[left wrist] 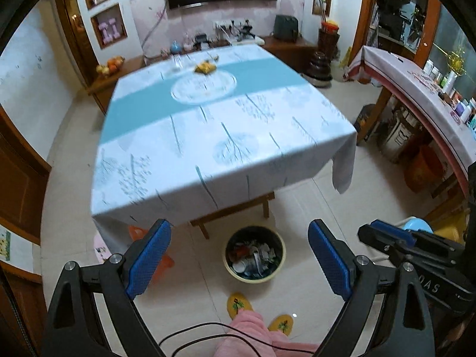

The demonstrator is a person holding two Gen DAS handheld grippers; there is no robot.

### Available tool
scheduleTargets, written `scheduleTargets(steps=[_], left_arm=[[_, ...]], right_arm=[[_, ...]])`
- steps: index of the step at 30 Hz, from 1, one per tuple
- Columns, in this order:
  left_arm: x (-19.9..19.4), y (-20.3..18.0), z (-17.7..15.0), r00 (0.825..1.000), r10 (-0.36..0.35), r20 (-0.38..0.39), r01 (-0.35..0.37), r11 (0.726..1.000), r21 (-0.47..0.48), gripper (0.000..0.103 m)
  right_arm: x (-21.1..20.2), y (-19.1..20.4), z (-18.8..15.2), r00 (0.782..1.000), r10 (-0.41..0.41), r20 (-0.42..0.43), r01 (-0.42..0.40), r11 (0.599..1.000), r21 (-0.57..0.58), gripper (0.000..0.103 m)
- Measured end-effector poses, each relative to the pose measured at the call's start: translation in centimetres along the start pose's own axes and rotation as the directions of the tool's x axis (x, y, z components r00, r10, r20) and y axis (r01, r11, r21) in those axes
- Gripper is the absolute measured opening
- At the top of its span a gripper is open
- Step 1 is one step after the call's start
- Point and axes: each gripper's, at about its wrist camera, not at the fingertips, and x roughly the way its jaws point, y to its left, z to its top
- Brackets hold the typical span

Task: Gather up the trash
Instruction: 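Move both open tools back over the table toward the bottle and wrapper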

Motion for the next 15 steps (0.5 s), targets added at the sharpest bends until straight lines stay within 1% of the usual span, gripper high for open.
scheduleTargets(steps=[5, 9, 11, 15], left_arm=[[-2.3, 1.0, 3.1, 0.998, 0.039, 0.053, -0.040, 0.999, 0.026, 0.092], [-3.0, 1.7, 6.2, 0.994, 0.072, 0.082, -0.077, 0.995, 0.063, 0.092], [-3.0, 2.3, 8.5, 0.991, 0.092, 0.098, -0.101, 0.990, 0.095, 0.092], [-2.7, 3.4, 12.7, 0.985, 0.105, 0.135, -0.127, 0.978, 0.165, 0.092]], right_arm=[[-1.5, 0.9, 2.0, 0.998, 0.011, 0.057, -0.008, 0.998, -0.058, 0.027], [-2.0, 1.5, 4.2, 0.996, 0.021, 0.084, -0.013, 0.996, -0.093, 0.027], [-1.9, 1.7, 5.7, 0.996, 0.027, 0.090, -0.018, 0.995, -0.102, 0.027], [-1.4, 2.2, 9.2, 0.993, 0.020, 0.117, -0.005, 0.992, -0.126, 0.027]])
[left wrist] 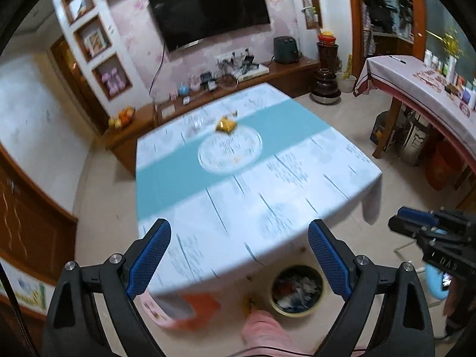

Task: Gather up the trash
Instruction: 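Move both open tools back over the table toward the bottle and wrapper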

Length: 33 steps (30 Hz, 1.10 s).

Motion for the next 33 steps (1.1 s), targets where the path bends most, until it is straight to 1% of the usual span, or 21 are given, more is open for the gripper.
scheduleTargets(steps=[2, 5, 8, 11, 13, 14, 17, 18, 19, 23, 25, 28, 29, 33], left_arm=[[1.0, 1.4, 2.4, 1.000, 0.012, 0.026, -0.013, 0.999, 0.050, 0.092], [3.1, 4.0, 6.0, 0.999, -0.001, 0.051, -0.005, 0.993, 0.120, 0.092], [5.7, 6.7, 9.4, 0.998, -0.019, 0.057, 0.008, 0.984, 0.178, 0.092], [9.3, 9.9, 13.0, 0.998, -0.044, 0.036, 0.034, 0.972, 0.232, 0.092], [11.9, 12.0, 15.1, 0.998, -0.059, 0.016, 0.053, 0.966, 0.252, 0.092], [13.8, 13.4, 16.5, 0.997, -0.071, -0.004, 0.070, 0.965, 0.254, 0.092], [19.3, 16.8, 19.5, 0.992, -0.106, -0.068, 0.119, 0.966, 0.231, 0.092], [21.0, 17.7, 20.2, 0.990, -0.112, -0.083, 0.128, 0.967, 0.221, 0.092], [23.6, 19.0, 21.4, 0.987, -0.123, -0.106, 0.143, 0.968, 0.206, 0.092], [30.9, 21.4, 23.1, 0.974, -0.158, -0.162, 0.185, 0.967, 0.172, 0.092], [33.7, 21.8, 23.6, 0.968, -0.176, -0.178, 0.206, 0.964, 0.169, 0.092], [38.1, 22.1, 24.0, 0.958, -0.195, -0.208, 0.232, 0.958, 0.168, 0.092], [39.5, 22.3, 24.1, 0.952, -0.210, -0.221, 0.248, 0.956, 0.158, 0.092], [44.4, 22.9, 24.4, 0.923, -0.268, -0.275, 0.305, 0.947, 0.102, 0.092]], right_arm=[[0.8, 0.1, 2.1, 1.000, -0.006, 0.019, 0.006, 1.000, -0.005, 0.027], [2.5, 0.3, 5.6, 0.999, -0.025, 0.037, 0.025, 1.000, 0.007, 0.027], [4.3, 1.1, 9.2, 0.998, -0.049, 0.046, 0.047, 0.999, 0.025, 0.027], [6.8, 2.3, 13.5, 0.997, -0.066, 0.041, 0.064, 0.997, 0.052, 0.027], [8.7, 3.2, 16.2, 0.997, -0.072, 0.032, 0.069, 0.996, 0.063, 0.031], [10.0, 3.7, 17.9, 0.997, -0.077, 0.028, 0.075, 0.995, 0.067, 0.034], [13.8, 4.8, 21.8, 0.996, -0.088, 0.015, 0.086, 0.993, 0.082, 0.035], [15.6, 5.2, 23.2, 0.995, -0.096, 0.004, 0.096, 0.991, 0.089, 0.035], [17.1, 5.4, 24.3, 0.995, -0.101, -0.004, 0.101, 0.991, 0.090, 0.035], [23.3, 6.1, 28.1, 0.990, -0.129, -0.053, 0.132, 0.988, 0.076, 0.035], [26.8, 6.3, 29.8, 0.985, -0.147, -0.087, 0.153, 0.986, 0.066, 0.035], [31.2, 6.3, 31.7, 0.978, -0.170, -0.117, 0.175, 0.984, 0.031, 0.046], [32.4, 6.3, 32.1, 0.976, -0.177, -0.126, 0.181, 0.983, 0.020, 0.050], [38.9, 6.1, 33.7, 0.961, -0.199, -0.190, 0.196, 0.980, -0.034, 0.050]])
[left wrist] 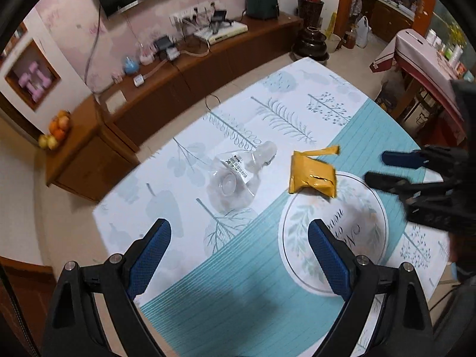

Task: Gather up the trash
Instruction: 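Move both open tools back over the table toward the bottle and wrapper, then grasp the clear plastic bottle with the left tool while the right tool grasps the yellow wrapper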

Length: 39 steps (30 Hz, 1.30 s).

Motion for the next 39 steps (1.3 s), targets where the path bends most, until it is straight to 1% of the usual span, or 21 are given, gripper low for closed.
scheduleTargets(steps=[4, 6, 7, 10, 12, 16, 17, 18, 19, 21, 23, 26, 28, 29, 30, 32, 33, 36, 39], left_arm=[[3.2, 1.6, 1.0, 0.998, -0.046, -0.036, 0.044, 0.997, -0.058, 0.092], [4.7, 2.6, 1.5, 0.996, -0.072, -0.051, 0.067, 0.993, -0.098, 0.092], [4.9, 2.9, 1.6, 0.995, -0.083, -0.054, 0.076, 0.991, -0.113, 0.092], [6.9, 4.0, 2.2, 0.988, -0.136, -0.067, 0.122, 0.976, -0.179, 0.092], [7.7, 4.0, 2.5, 0.987, -0.145, -0.075, 0.129, 0.973, -0.193, 0.092], [9.8, 4.2, 3.0, 0.986, -0.139, -0.093, 0.116, 0.969, -0.216, 0.092], [10.1, 4.4, 3.1, 0.986, -0.139, -0.095, 0.115, 0.968, -0.224, 0.092], [10.5, 4.5, 3.2, 0.985, -0.140, -0.096, 0.115, 0.966, -0.233, 0.092], [10.8, 4.6, 3.3, 0.985, -0.141, -0.097, 0.114, 0.963, -0.243, 0.092], [11.6, 4.8, 3.4, 0.984, -0.141, -0.104, 0.110, 0.958, -0.265, 0.092], [12.7, 5.1, 3.5, 0.984, -0.140, -0.114, 0.102, 0.951, -0.290, 0.092], [13.9, 5.2, 3.6, 0.981, -0.145, -0.128, 0.098, 0.943, -0.318, 0.085], [14.7, 5.3, 3.6, 0.979, -0.147, -0.139, 0.093, 0.938, -0.333, 0.075], [15.1, 5.4, 3.5, 0.978, -0.148, -0.146, 0.090, 0.935, -0.342, 0.071], [15.5, 5.5, 3.5, 0.977, -0.145, -0.154, 0.084, 0.934, -0.348, 0.063], [15.9, 5.8, 3.2, 0.976, -0.170, -0.139, 0.105, 0.917, -0.385, 0.053], [15.8, 6.0, 3.2, 0.976, -0.176, -0.126, 0.112, 0.910, -0.400, 0.042], [15.8, 5.7, 2.7, 0.980, -0.153, -0.129, 0.089, 0.910, -0.406, 0.041], [15.3, 5.0, 1.9, 0.983, -0.132, -0.130, 0.072, 0.918, -0.390, 0.041]], right_arm=[[4.9, 1.2, 1.7, 0.999, -0.013, -0.052, 0.009, 0.998, -0.069, 0.051], [6.6, 1.6, 2.1, 0.997, -0.026, -0.069, 0.018, 0.994, -0.105, 0.050], [7.9, 1.8, 2.3, 0.996, -0.050, -0.080, 0.039, 0.990, -0.132, 0.050], [10.0, 2.1, 2.3, 0.990, -0.090, -0.106, 0.070, 0.981, -0.179, 0.050], [11.1, 2.1, 2.2, 0.985, -0.117, -0.124, 0.090, 0.974, -0.206, 0.050], [12.6, 2.1, 1.9, 0.976, -0.170, -0.138, 0.132, 0.959, -0.250, 0.050], [13.0, 1.9, 2.0, 0.974, -0.176, -0.142, 0.138, 0.959, -0.247, 0.047], [12.9, 1.5, 2.1, 0.979, -0.157, -0.130, 0.125, 0.966, -0.225, 0.040], [12.9, 1.2, 2.4, 0.980, -0.156, -0.122, 0.128, 0.970, -0.206, 0.037], [12.9, 0.4, 3.1, 0.981, -0.155, -0.117, 0.136, 0.978, -0.157, 0.032], [12.9, -0.7, 3.9, 0.985, -0.137, -0.109, 0.128, 0.988, -0.086, 0.030], [13.1, -1.7, 4.5, 0.987, -0.128, -0.096, 0.126, 0.992, -0.028, 0.027], [13.1, -2.2, 4.7, 0.988, -0.128, -0.087, 0.129, 0.992, -0.001, 0.027], [13.1, -2.3, 4.8, 0.988, -0.126, -0.084, 0.127, 0.992, 0.009, 0.026], [13.1, -2.5, 4.8, 0.989, -0.124, -0.081, 0.126, 0.992, 0.019, 0.026], [13.1, -2.5, 4.7, 0.989, -0.124, -0.076, 0.126, 0.992, 0.029, 0.025], [13.0, -2.5, 4.4, 0.990, -0.121, -0.073, 0.124, 0.992, 0.032, 0.025], [12.9, -2.3, 3.9, 0.992, -0.103, -0.074, 0.106, 0.994, 0.041, 0.023], [12.4, -2.1, 3.0, 0.993, -0.085, -0.079, 0.089, 0.995, 0.050, 0.022]])
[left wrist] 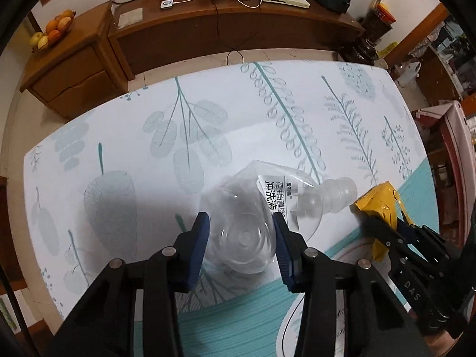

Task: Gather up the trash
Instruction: 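Grasp the clear plastic bottle with the left tool while the right tool grasps the yellow wrapper, then carry the bottle and yellow wrapper off the table over the bin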

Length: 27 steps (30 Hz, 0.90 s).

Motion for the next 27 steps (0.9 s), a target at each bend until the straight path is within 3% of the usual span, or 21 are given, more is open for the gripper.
scheduleTargets(steps=[13, 27], left_arm=[[-6.1, -3.4, -9.1, 0.999, 0.003, 0.044, -0.006, 0.998, 0.070, 0.040], [-12.7, -11.9, -24.4, 0.999, -0.008, 0.036, 0.003, 0.992, 0.126, 0.040]], right_arm=[[-5.0, -0.6, -7.7, 0.996, 0.092, 0.009, -0.093, 0.992, 0.085, 0.022], [-14.3, -5.3, -22.1, 0.979, 0.198, 0.055, -0.204, 0.964, 0.171, 0.021]])
